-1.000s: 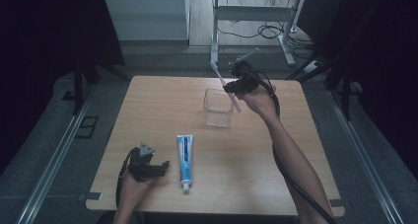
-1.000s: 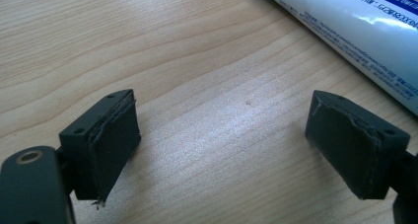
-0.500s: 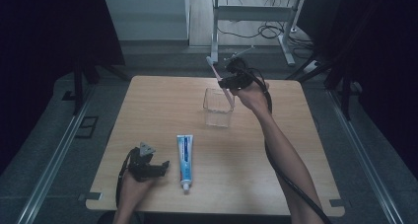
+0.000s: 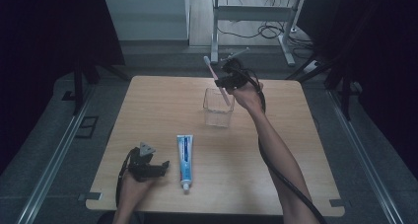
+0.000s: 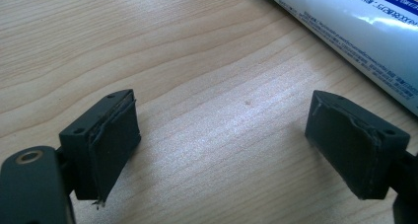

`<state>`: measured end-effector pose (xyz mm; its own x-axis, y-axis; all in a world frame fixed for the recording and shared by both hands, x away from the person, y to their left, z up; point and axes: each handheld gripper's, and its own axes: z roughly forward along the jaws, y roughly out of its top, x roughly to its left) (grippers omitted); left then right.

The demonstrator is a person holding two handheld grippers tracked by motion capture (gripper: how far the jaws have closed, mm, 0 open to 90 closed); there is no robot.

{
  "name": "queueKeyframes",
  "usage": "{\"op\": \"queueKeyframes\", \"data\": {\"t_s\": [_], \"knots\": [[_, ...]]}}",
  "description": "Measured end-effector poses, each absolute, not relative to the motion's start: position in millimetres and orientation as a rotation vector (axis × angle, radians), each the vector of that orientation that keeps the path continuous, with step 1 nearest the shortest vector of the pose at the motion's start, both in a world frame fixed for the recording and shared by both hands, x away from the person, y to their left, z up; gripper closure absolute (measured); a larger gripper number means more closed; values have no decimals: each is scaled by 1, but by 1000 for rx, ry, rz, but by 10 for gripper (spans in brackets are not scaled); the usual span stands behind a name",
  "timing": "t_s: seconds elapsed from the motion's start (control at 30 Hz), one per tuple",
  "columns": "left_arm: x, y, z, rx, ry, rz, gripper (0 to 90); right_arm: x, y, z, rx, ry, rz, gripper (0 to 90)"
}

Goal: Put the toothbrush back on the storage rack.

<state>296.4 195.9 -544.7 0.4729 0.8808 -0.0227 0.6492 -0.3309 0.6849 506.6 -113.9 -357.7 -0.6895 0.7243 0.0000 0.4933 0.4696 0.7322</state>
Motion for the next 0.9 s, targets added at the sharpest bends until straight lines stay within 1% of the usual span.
{"op": "queueKeyframes", "data": {"t_s": [0.17,0.9], "knots": [[296,196,-545,2090,1263,473,129,511,-112,-369,1030,2407,1041,785],[296,196,-545,2090,1266,469,129,520,-115,-398,1037,2405,1017,785]]}}
